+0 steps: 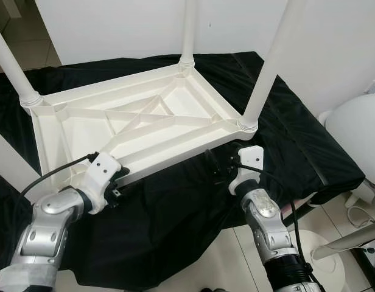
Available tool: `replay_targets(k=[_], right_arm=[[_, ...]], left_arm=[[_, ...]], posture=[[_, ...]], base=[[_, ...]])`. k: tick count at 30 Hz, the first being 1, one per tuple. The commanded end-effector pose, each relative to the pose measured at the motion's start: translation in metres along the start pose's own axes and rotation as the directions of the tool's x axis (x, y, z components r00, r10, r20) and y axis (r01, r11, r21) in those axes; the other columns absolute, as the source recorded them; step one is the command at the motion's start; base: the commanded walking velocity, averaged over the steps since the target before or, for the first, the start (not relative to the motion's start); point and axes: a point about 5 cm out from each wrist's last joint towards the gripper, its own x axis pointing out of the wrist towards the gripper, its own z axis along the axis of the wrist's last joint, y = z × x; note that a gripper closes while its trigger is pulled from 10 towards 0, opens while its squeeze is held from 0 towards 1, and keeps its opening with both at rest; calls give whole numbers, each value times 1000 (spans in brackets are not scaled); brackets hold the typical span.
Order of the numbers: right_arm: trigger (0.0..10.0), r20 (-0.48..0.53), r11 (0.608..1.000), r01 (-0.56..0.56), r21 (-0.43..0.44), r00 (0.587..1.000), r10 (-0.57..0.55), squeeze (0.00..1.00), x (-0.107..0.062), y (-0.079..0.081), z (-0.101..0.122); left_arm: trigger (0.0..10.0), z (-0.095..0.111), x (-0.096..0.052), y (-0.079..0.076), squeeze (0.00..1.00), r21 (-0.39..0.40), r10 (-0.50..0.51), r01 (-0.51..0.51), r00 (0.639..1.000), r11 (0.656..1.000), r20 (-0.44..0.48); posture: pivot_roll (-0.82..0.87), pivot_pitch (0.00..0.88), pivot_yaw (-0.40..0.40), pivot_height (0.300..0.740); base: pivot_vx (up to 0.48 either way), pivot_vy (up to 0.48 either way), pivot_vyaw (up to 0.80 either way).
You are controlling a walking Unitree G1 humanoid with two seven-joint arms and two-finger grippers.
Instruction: Building children table
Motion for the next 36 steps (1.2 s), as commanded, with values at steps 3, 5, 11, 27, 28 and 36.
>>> replay_targets(k=[3,5,11,27,28,36], right_arm=[[10000,-3,1000,11,3,1000,-11,0,-1,-1,-2],[10000,-1,1000,13,3,1000,-13,0,-1,-1,-2],[10000,4,1000,18,4,1000,-18,0,0,-2,-1],[10000,6,1000,19,4,1000,-19,0,1,-1,-1],[10000,7,1000,19,4,1000,-19,0,1,-1,-1],[10000,6,1000,21,7,1000,-21,0,2,-1,-2]], left_arm=[[0,-6,6,8,0,-28,212,-213,976,977,-44],[0,-5,8,9,0,-39,217,-218,975,975,-45],[0,-1,16,9,0,-59,257,-259,966,964,-42],[10000,24,13,-9,1000,15,134,-138,980,990,150],[10000,27,12,-13,1000,49,122,-132,978,990,170],[10000,38,-10,-33,0,168,56,-114,947,979,315]], posture=[[83,109,4,740],[83,109,4,740],[80,105,6,740],[88,104,9,740],[88,104,9,740],[106,112,5,740]], base=[[0,0,0],[0,0,0],[0,0,0],[0,0,0],[0,0,0],[0,0,0]])
